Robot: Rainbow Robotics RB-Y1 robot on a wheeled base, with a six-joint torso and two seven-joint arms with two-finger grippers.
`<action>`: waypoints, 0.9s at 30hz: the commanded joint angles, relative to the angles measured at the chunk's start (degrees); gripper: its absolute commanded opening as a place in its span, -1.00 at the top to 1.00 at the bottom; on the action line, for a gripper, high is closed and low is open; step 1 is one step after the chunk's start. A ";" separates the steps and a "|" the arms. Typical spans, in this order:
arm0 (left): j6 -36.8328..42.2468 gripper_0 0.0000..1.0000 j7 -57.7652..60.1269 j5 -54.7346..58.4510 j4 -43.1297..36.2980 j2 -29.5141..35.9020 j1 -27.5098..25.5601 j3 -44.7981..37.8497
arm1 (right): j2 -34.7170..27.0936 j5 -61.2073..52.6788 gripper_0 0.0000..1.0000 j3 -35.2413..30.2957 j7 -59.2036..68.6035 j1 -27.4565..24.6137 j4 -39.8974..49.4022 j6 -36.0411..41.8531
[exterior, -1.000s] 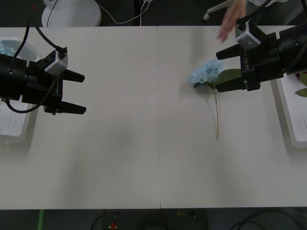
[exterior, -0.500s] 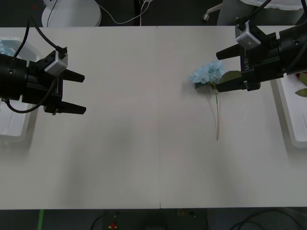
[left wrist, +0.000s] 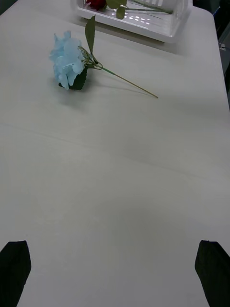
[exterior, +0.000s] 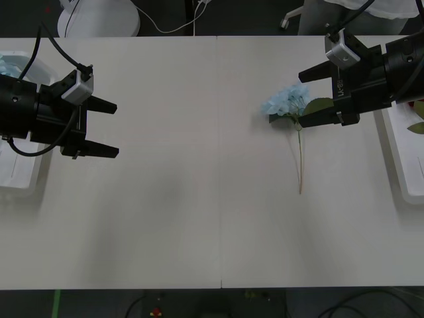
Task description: Put the red flowers into the right box and the blue flowers into the left box
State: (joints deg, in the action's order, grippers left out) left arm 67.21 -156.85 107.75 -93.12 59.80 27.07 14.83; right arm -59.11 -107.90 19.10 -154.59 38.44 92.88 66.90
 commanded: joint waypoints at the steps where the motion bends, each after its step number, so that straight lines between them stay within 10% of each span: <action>1: -0.68 -1.00 1.85 -0.34 -1.54 0.93 2.46 0.47 | -1.36 -0.47 -0.88 -1.34 -0.41 -0.30 0.29 -0.11; 27: -0.68 -1.00 1.85 -0.34 -1.54 0.93 2.46 0.47 | -1.36 -0.47 -0.88 -1.34 -0.41 -0.30 0.29 -0.11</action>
State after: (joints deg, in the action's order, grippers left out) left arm 67.21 -156.85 107.75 -93.12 59.80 27.07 14.83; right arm -59.11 -107.90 19.10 -154.59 38.44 92.88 66.90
